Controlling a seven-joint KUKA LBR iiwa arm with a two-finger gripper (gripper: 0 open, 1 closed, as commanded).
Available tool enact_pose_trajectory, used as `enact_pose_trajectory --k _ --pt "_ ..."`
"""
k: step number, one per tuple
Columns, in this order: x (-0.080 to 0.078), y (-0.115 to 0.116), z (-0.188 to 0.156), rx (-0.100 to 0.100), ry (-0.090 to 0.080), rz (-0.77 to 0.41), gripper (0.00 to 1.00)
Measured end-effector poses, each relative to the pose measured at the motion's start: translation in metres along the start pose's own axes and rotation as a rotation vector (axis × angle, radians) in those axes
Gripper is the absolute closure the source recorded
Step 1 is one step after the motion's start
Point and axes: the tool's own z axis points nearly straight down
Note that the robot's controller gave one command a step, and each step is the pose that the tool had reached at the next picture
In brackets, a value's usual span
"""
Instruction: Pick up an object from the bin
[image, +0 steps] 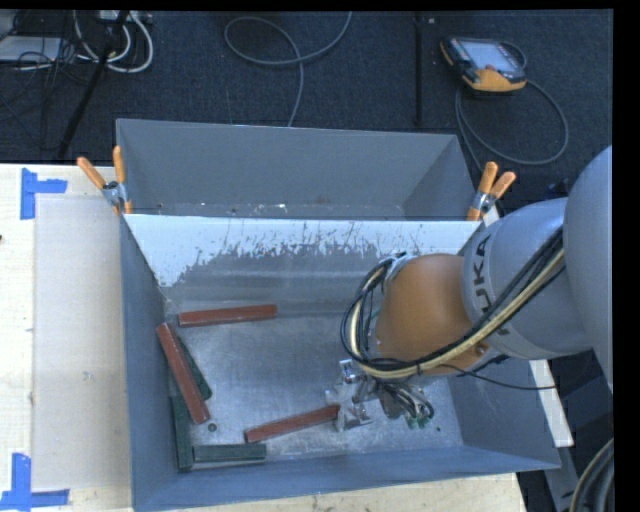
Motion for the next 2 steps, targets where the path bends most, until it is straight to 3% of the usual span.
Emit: enact_pose_trajectory --k 1,2 --pt "0.0 0.0 0.0 0.0 0.0 0.0 1.0" --pt "-0.037 0.017 -0.141 -0.005 0.017 -0.373 1.0"
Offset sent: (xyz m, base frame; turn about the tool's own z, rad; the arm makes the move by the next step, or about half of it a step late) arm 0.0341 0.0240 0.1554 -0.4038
